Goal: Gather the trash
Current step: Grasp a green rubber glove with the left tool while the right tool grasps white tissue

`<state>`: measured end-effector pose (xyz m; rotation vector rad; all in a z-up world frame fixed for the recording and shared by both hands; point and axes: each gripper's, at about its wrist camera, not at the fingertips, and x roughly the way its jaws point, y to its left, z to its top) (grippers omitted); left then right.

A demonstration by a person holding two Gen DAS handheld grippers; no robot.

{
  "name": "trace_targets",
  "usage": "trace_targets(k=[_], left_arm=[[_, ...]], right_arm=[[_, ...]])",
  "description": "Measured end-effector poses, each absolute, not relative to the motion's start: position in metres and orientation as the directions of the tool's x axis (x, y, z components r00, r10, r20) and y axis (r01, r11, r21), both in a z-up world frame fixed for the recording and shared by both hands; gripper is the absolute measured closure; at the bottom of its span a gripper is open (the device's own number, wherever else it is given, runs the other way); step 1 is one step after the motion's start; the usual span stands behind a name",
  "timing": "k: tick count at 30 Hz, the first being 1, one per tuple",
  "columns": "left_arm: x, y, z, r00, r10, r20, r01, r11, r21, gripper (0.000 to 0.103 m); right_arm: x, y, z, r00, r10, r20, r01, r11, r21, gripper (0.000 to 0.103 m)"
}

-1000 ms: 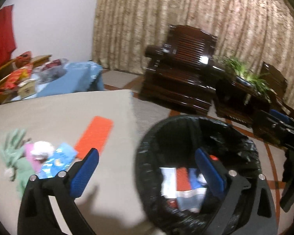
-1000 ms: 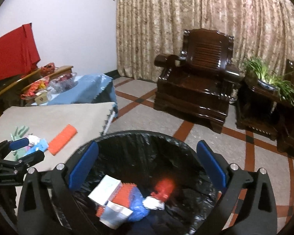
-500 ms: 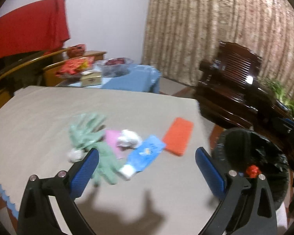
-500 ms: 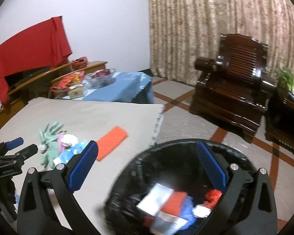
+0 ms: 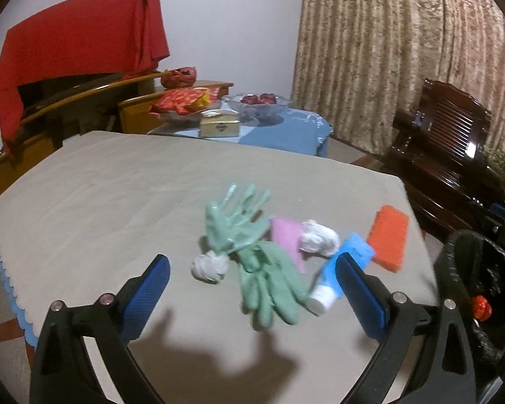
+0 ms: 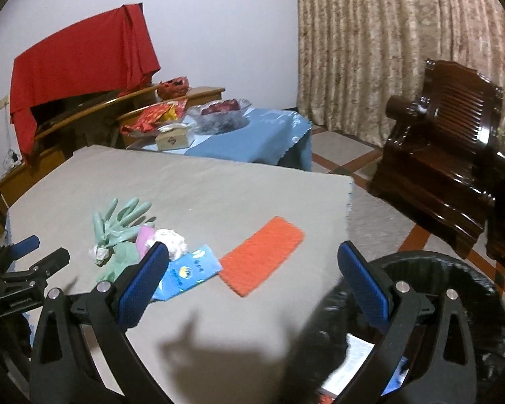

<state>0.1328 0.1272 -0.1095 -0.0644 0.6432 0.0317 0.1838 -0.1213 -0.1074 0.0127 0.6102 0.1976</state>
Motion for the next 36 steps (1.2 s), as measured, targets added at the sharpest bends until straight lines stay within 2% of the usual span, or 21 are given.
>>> trace_targets(k=[11, 16, 20, 26, 28, 30, 31, 33, 36], left_arm=[[0.180, 0.162, -0.138, 0.768, 0.030, -0.639, -0.076, 0.996, -0.044, 0.008], [0.207, 0.170, -0.158, 0.733, 0.009, -0.680, -0.063, 0.997, -0.054, 0.015], [0.224, 0.175, -0.170, 0.714, -0.027, -0.700, -0.044, 0.995, -0.084, 0.025], [0.238, 0.180, -0.186, 0.680, -0.083, -0.728, -0.024, 0.991, -0.134, 0.026], [0.239, 0.181, -0.187, 0.682, -0.104, -0.724, -0.010, 0.988, -0.151, 0.030], [0.239, 0.181, -0.186, 0.682, -0.127, -0.720, 0.010, 0.986, -0.164, 0.043], [0.239, 0.181, -0.186, 0.682, -0.144, -0.717, 0.027, 0.985, -0.172, 0.047], [0.238, 0.180, -0.184, 0.683, -0.176, -0.709, 0.055, 0.980, -0.190, 0.063], [0.238, 0.177, -0.183, 0.684, -0.188, -0.705, 0.067, 0.978, -0.196, 0.069]], right_arm=[[0.234, -0.079, -0.139, 0.767, 0.207, -0.608, -0.212, 0.975, 0.065, 0.005], [0.253, -0.063, -0.153, 0.754, 0.216, -0.621, -0.230, 0.971, 0.059, 0.005], [0.262, -0.047, -0.162, 0.735, 0.243, -0.634, -0.266, 0.962, 0.060, 0.005], [0.269, -0.023, -0.175, 0.702, 0.285, -0.653, -0.328, 0.943, 0.058, 0.006], [0.271, -0.018, -0.178, 0.693, 0.292, -0.659, -0.338, 0.939, 0.061, 0.006], [0.273, -0.014, -0.182, 0.685, 0.300, -0.665, -0.349, 0.935, 0.062, 0.008], [0.274, -0.012, -0.184, 0.680, 0.301, -0.668, -0.354, 0.933, 0.060, 0.012], [0.276, -0.009, -0.188, 0.665, 0.309, -0.680, -0.367, 0.928, 0.063, 0.021], [0.281, -0.004, -0.194, 0.640, 0.323, -0.697, -0.384, 0.920, 0.074, 0.029]])
